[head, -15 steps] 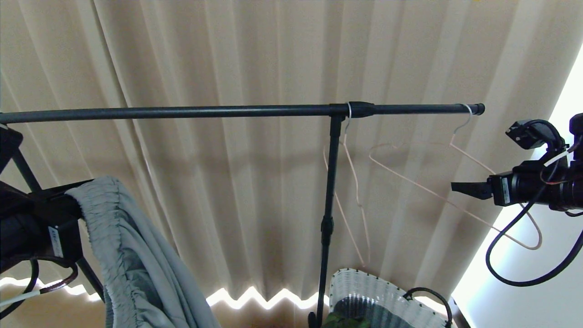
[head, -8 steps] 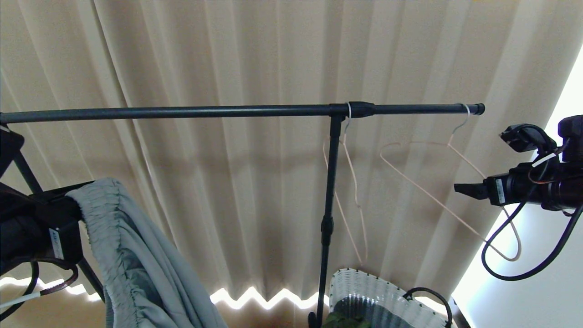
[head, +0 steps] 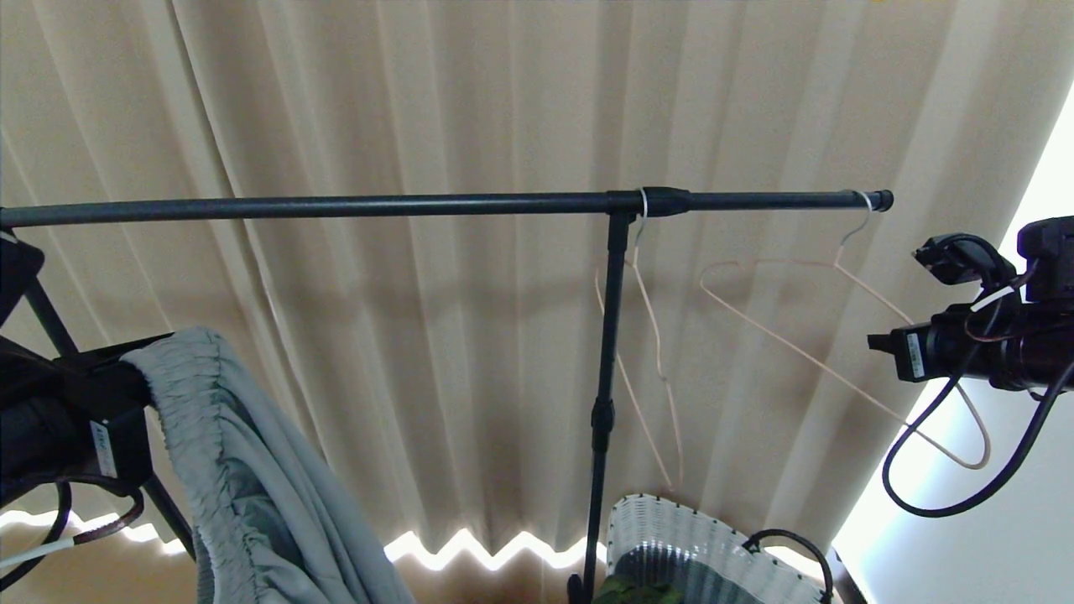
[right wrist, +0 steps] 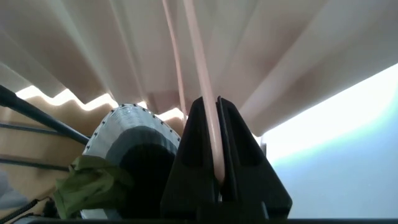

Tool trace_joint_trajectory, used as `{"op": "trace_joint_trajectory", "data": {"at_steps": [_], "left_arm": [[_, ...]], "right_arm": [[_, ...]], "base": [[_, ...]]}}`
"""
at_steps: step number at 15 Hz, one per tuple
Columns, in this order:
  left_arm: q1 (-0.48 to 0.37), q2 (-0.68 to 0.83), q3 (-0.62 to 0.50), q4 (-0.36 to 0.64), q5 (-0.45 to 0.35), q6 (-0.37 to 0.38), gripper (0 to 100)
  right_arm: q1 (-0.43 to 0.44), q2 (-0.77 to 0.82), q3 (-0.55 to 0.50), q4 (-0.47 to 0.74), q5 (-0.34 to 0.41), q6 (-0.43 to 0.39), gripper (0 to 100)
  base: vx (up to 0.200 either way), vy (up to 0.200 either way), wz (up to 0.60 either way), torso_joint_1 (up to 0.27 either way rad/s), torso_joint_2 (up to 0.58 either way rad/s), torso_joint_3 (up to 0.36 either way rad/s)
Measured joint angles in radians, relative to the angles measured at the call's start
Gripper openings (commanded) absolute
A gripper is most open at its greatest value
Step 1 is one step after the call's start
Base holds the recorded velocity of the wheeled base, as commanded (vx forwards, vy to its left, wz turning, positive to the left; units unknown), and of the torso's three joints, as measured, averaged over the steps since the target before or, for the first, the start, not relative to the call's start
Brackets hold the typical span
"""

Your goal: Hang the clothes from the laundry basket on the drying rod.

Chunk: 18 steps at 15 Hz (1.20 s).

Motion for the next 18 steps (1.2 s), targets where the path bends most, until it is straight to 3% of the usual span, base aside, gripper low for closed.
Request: {"op": "trace_joint_trajectory", "data": {"at_steps": [8,12,18], "left_arm": [[0.000,-0.002,0.007,-0.002,0.000,0.002,0],[0.004,-0.002,0.009,-0.003,0.001,0.003,0],[0.006,0.000,0.015,-0.003,0.002,0.002,0]], "right_arm": [[0.000,-0.093,0.026,-0.004,0.006,0.003,0],[0.000,-0.227,0.165,-0.005,0.006,0.004,0],[-0.010,-0.325,0.234,-0.007,0.003,0.004,0]], "base": [[0.000,0.000,0.00,0.000,0.00,0.000],[0.000,0.000,0.00,0.000,0.00,0.000],[-0.200,0.000,0.00,0.003,0.00,0.004]]}}
